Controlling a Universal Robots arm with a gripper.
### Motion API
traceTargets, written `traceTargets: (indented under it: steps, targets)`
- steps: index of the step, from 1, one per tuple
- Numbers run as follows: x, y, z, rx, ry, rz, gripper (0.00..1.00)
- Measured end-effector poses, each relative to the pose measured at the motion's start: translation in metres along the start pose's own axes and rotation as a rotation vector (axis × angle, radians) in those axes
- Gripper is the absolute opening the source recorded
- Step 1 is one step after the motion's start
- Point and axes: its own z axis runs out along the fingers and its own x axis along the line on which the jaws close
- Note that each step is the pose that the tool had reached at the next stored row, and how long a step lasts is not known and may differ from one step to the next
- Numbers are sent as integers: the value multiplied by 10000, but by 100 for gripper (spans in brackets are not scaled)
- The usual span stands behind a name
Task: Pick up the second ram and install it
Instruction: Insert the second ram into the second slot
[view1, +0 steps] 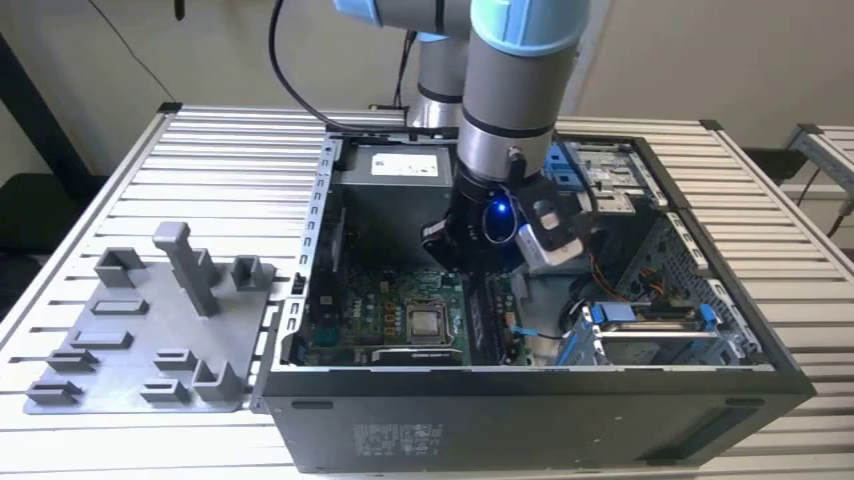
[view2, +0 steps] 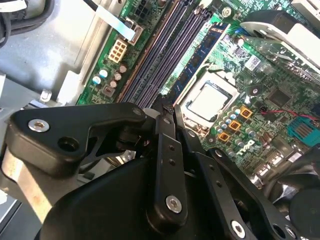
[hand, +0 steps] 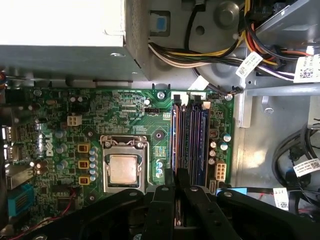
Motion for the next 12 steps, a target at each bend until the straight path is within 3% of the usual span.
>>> traceTargets:
  steps: [12]
  targets:
    - [3, 1, 64, 6, 42, -3, 14]
